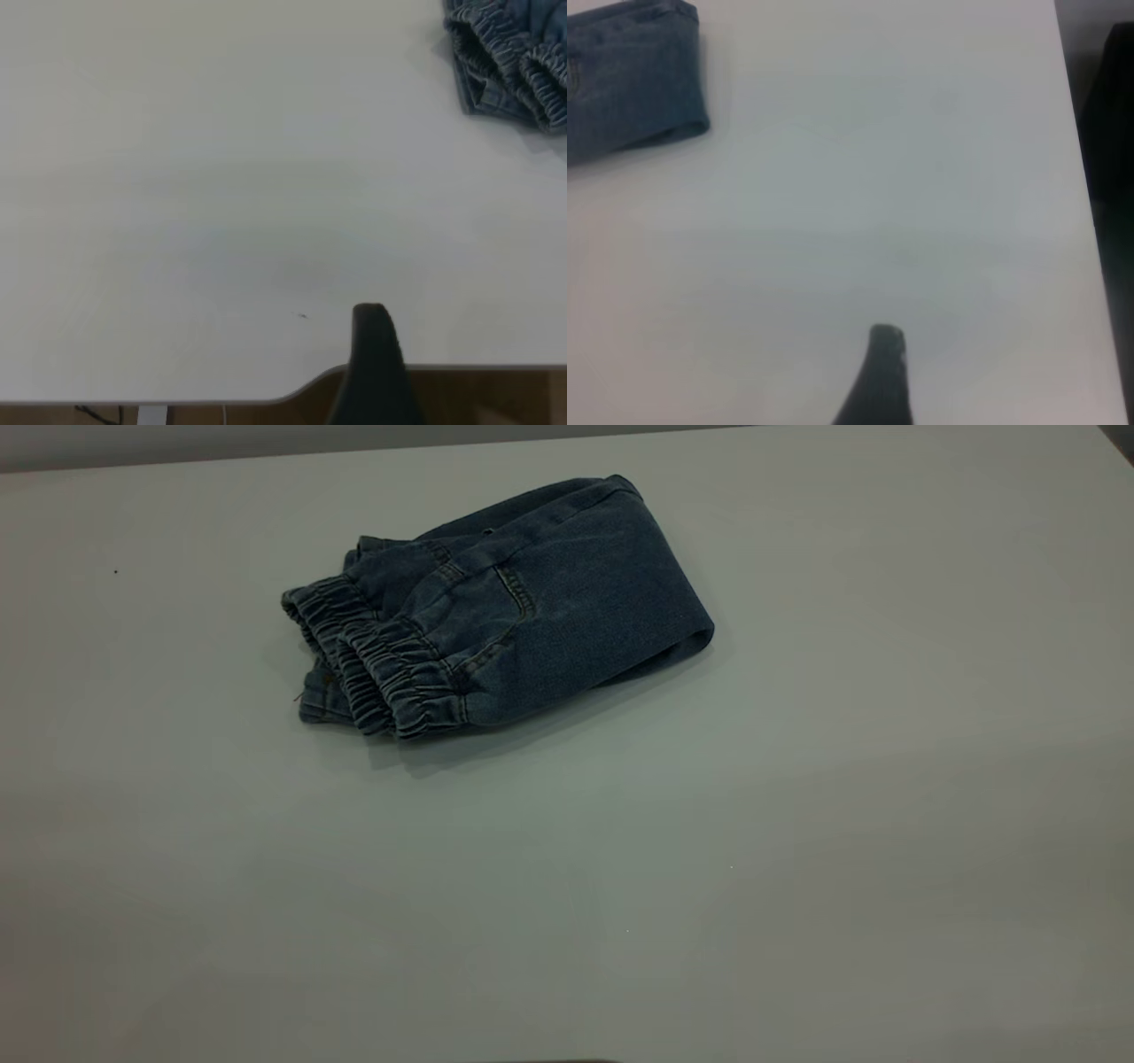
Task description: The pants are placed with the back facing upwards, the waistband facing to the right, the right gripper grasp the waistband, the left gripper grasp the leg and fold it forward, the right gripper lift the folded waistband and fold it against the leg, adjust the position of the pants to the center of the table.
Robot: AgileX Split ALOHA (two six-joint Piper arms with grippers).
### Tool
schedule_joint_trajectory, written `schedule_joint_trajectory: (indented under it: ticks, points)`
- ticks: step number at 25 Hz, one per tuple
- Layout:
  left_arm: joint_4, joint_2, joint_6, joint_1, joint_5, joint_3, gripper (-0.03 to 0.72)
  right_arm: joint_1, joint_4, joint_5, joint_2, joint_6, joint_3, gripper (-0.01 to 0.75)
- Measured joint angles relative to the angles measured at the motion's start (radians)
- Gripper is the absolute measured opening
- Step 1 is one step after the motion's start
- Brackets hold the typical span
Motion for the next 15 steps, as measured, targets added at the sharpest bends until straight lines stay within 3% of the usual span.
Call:
schedule_joint_trajectory:
  ticks: [15]
  points:
    - [0.0, 0.0, 0.0, 0.0, 0.0, 0.0, 0.471, 0.0, 0.0, 0.0, 0.0, 0.013, 0.0, 0.594]
